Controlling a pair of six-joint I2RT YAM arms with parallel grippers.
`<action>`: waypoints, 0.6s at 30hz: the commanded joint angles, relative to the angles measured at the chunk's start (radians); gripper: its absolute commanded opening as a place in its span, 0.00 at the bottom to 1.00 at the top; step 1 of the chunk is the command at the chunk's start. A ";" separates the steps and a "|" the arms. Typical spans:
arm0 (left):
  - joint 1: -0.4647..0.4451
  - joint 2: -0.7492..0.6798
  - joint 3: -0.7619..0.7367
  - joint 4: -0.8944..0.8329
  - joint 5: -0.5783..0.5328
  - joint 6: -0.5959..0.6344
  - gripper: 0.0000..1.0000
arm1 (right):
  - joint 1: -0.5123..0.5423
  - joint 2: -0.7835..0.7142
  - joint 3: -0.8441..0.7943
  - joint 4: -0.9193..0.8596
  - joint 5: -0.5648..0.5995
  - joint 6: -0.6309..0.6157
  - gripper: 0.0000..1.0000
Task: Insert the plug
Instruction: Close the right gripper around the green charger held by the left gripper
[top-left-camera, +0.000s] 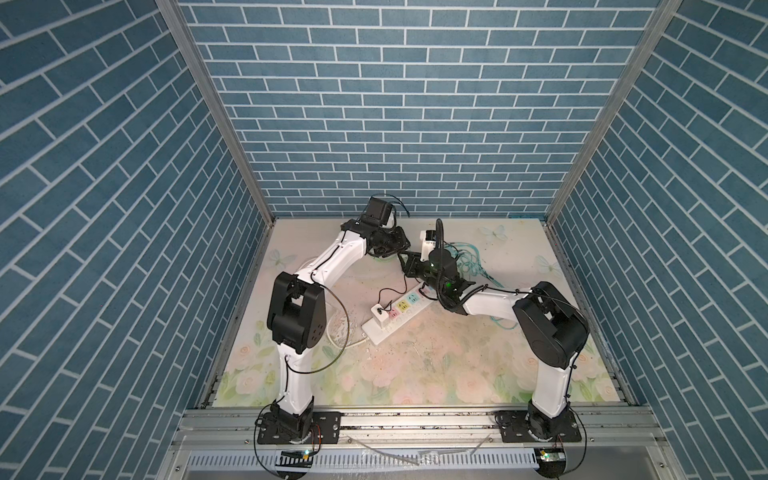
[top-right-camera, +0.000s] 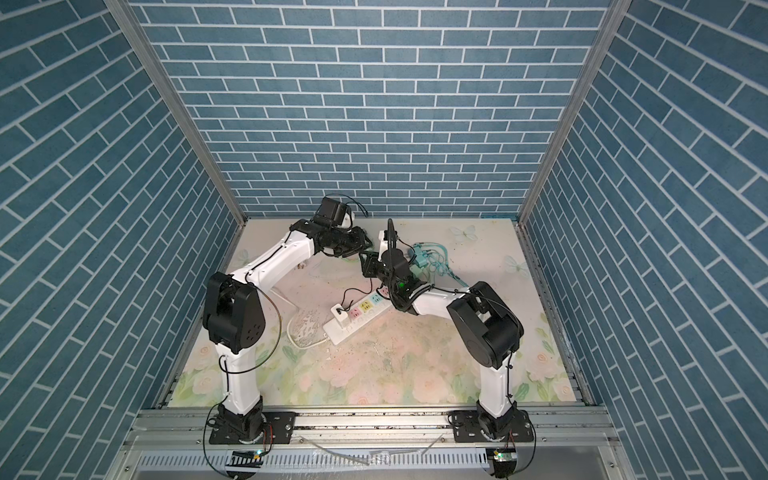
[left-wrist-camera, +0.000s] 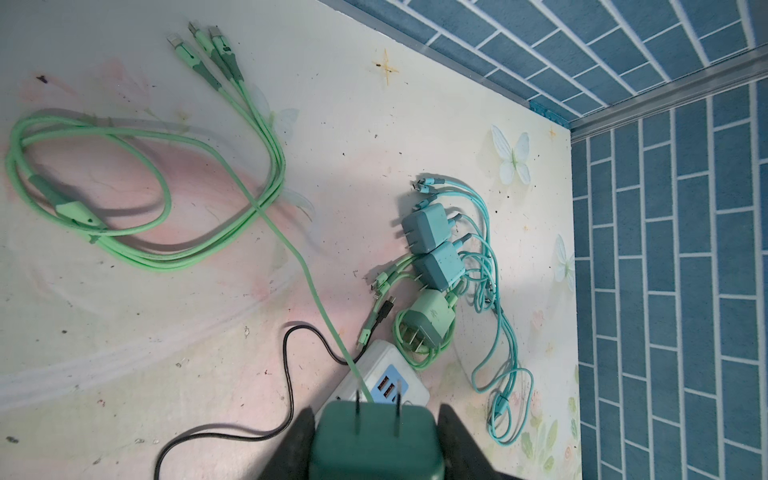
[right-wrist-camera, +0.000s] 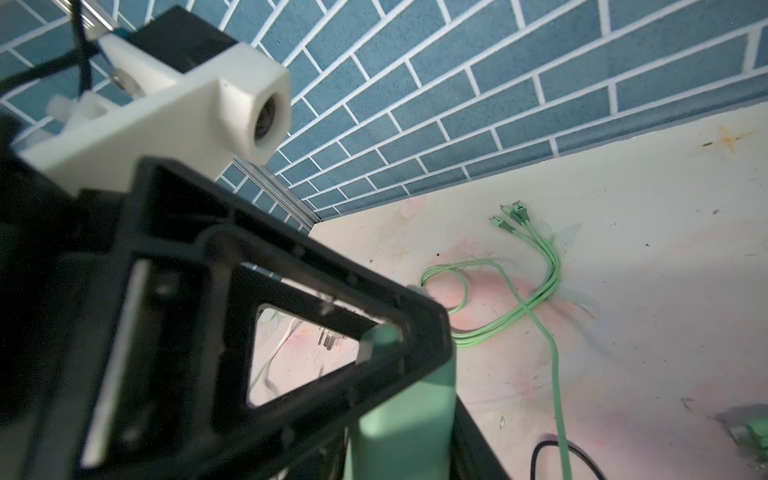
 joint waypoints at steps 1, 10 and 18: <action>0.005 -0.035 -0.013 0.025 0.005 -0.006 0.27 | 0.007 0.020 0.028 0.037 -0.018 -0.004 0.32; 0.007 -0.036 -0.017 0.035 0.009 -0.007 0.30 | 0.006 0.021 0.040 0.018 -0.047 0.006 0.14; 0.037 -0.068 -0.050 0.056 -0.008 0.002 0.57 | -0.008 -0.060 0.117 -0.321 -0.136 -0.011 0.01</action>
